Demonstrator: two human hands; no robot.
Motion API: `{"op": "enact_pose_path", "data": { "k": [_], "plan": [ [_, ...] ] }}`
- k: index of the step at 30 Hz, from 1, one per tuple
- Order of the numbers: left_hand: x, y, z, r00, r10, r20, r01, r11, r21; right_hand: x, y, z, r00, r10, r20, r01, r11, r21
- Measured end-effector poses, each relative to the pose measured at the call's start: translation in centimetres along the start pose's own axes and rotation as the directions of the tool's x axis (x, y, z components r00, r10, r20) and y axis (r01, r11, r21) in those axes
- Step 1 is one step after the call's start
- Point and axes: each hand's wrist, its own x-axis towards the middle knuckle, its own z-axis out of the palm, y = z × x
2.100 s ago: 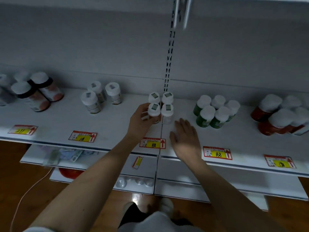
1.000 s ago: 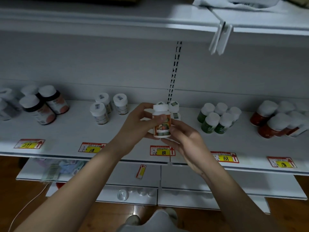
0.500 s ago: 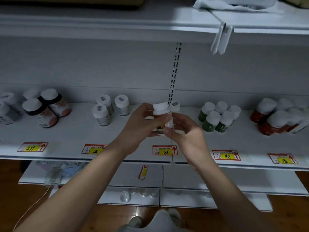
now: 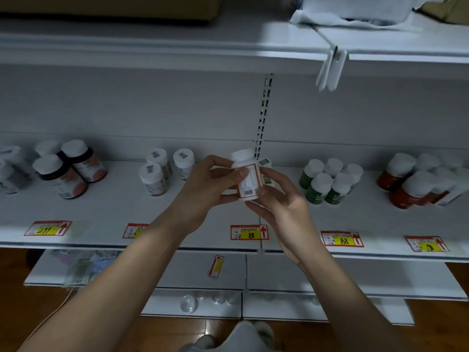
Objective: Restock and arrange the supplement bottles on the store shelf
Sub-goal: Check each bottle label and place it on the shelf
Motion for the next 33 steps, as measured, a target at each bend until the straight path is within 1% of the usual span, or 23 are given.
{"op": "enact_pose_path", "data": {
  "k": [2, 5, 6, 9, 12, 14, 16, 18, 20, 23, 25, 28, 29, 33],
  "plan": [
    [-0.1, -0.1, 0.1, 1.000, 0.003, 0.010, -0.003, 1.000, 0.011, -0.1, 0.2, 0.0, 0.999, -0.021, -0.037, 0.020, 0.999, -0.037],
    [-0.3, -0.2, 0.5, 1.000, -0.001, 0.019, 0.000, 0.999, 0.054, 0.1, 0.2, -0.2, 0.991, -0.107, -0.076, 0.084, 0.964, -0.254],
    [-0.3, -0.2, 0.6, 1.000, -0.002, 0.015, 0.001, 0.997, 0.071, 0.1, 0.0, -0.1, 0.990, -0.123, -0.075, 0.096, 0.952, -0.290],
    [-0.3, -0.1, 0.8, 1.000, 0.006, 0.021, -0.008, 0.996, 0.091, 0.0, 0.0, 0.1, 0.987, -0.146, -0.063, 0.118, 0.938, -0.325],
    [-0.2, 0.1, 1.0, 0.998, 0.004, 0.058, -0.009, 0.997, 0.083, 0.0, 0.0, -0.1, 0.988, -0.145, -0.052, 0.119, 0.933, -0.340],
    [-0.2, 0.1, 0.9, 0.997, -0.001, 0.077, -0.003, 0.998, 0.056, 0.0, -0.4, -0.4, 0.991, -0.127, -0.046, 0.107, 0.945, -0.310],
    [-0.1, 0.1, 0.7, 0.996, -0.004, 0.084, 0.001, 0.999, 0.036, -0.1, -0.7, -0.9, 0.998, -0.062, 0.005, 0.062, 0.984, -0.164],
    [0.0, 0.0, 0.8, 0.997, -0.016, 0.073, 0.015, 1.000, 0.010, -0.2, -0.9, -1.1, 0.998, 0.011, 0.066, -0.008, 0.999, -0.038],
    [0.1, -0.1, 0.9, 0.998, -0.020, 0.053, 0.019, 1.000, 0.007, -0.3, -0.9, -1.1, 0.997, 0.019, 0.079, -0.018, 1.000, -0.017],
    [0.1, -0.2, 1.1, 0.998, -0.013, 0.056, 0.013, 1.000, 0.004, -0.2, -0.8, -1.1, 0.999, -0.004, 0.035, 0.005, 1.000, -0.030],
    [-0.1, -0.3, 1.2, 0.998, -0.002, 0.059, 0.001, 1.000, 0.016, -0.2, -0.8, -1.2, 1.000, -0.028, -0.005, 0.028, 0.997, -0.078],
    [-0.2, -0.2, 1.4, 0.998, 0.000, 0.063, -0.003, 0.999, 0.039, -0.2, -0.8, -1.2, 0.993, -0.109, -0.051, 0.090, 0.953, -0.288],
    [-0.2, -0.2, 1.4, 0.998, -0.002, 0.061, -0.001, 0.999, 0.049, -0.3, -0.8, -1.3, 0.991, -0.123, -0.055, 0.098, 0.938, -0.332],
    [-0.3, -0.2, 1.1, 0.997, -0.002, 0.076, -0.003, 0.998, 0.062, -0.2, -0.7, -1.3, 0.990, -0.132, -0.050, 0.103, 0.918, -0.384]
  ]
}}
